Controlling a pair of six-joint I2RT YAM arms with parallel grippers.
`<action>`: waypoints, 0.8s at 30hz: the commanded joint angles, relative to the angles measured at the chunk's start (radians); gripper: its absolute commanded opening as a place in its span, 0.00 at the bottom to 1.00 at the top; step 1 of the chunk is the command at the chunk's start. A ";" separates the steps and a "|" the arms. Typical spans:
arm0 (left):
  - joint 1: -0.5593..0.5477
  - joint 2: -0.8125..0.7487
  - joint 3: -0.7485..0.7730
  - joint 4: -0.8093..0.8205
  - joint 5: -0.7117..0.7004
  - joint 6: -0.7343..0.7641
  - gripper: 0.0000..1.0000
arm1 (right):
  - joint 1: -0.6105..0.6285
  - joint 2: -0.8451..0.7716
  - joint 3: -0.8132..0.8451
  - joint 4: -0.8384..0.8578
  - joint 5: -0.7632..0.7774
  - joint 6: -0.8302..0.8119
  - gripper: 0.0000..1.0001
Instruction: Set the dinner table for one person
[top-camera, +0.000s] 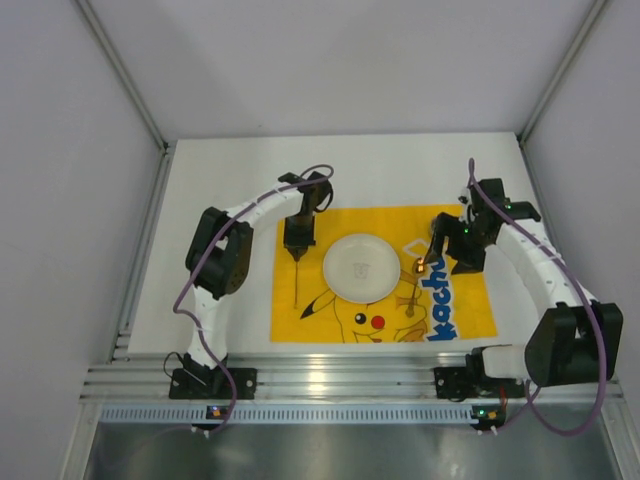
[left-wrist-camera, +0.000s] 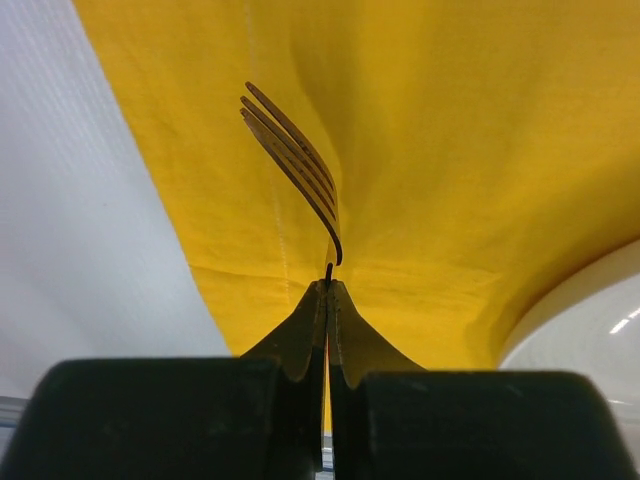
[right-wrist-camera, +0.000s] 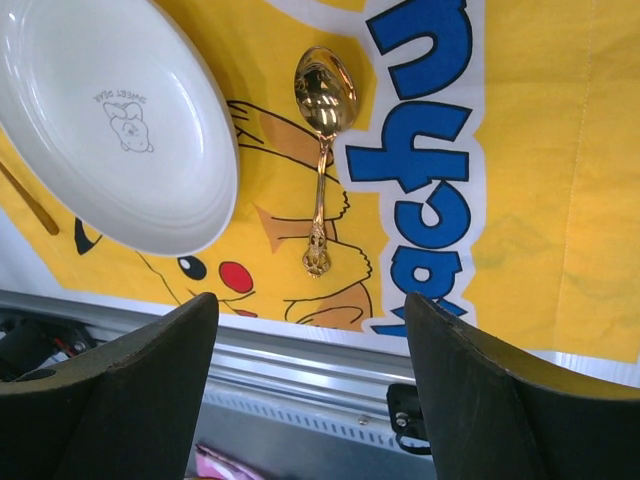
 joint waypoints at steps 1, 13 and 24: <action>0.001 -0.027 -0.006 -0.046 -0.090 -0.006 0.00 | 0.004 -0.054 -0.006 -0.017 0.012 0.014 0.76; -0.027 -0.059 0.043 -0.027 -0.003 -0.023 0.98 | 0.004 -0.128 -0.024 -0.069 0.056 0.017 0.79; -0.012 -0.176 0.227 -0.021 -0.096 0.079 0.98 | 0.004 -0.184 0.110 -0.037 0.007 -0.017 0.86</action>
